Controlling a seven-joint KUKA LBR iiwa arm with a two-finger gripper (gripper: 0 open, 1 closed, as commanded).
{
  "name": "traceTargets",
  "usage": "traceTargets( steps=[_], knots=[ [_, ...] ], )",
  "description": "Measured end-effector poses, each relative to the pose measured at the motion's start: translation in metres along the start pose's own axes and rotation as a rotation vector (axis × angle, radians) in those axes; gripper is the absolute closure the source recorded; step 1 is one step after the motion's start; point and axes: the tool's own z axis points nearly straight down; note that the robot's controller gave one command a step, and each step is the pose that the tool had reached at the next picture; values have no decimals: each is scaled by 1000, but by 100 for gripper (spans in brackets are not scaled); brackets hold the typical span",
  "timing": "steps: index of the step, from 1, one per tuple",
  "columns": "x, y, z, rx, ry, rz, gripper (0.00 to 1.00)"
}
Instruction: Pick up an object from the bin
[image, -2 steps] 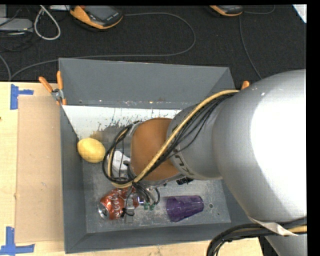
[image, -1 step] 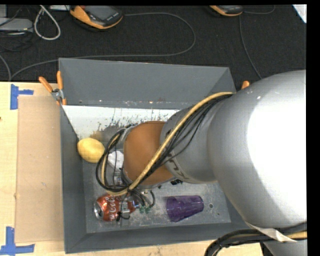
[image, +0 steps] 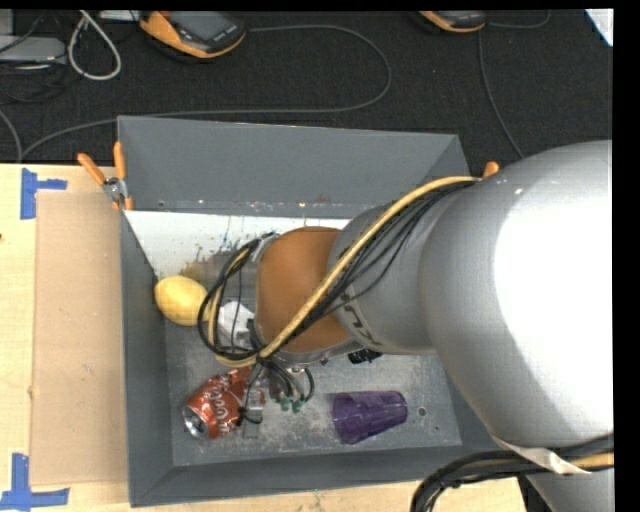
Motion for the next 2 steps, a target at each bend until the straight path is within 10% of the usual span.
traceTargets(
  steps=[1, 2],
  knots=[
    [21, 8, -100, 2, 3, -65, 0],
    [24, 34, -33, 1, 4, -33, 0]
  ],
)
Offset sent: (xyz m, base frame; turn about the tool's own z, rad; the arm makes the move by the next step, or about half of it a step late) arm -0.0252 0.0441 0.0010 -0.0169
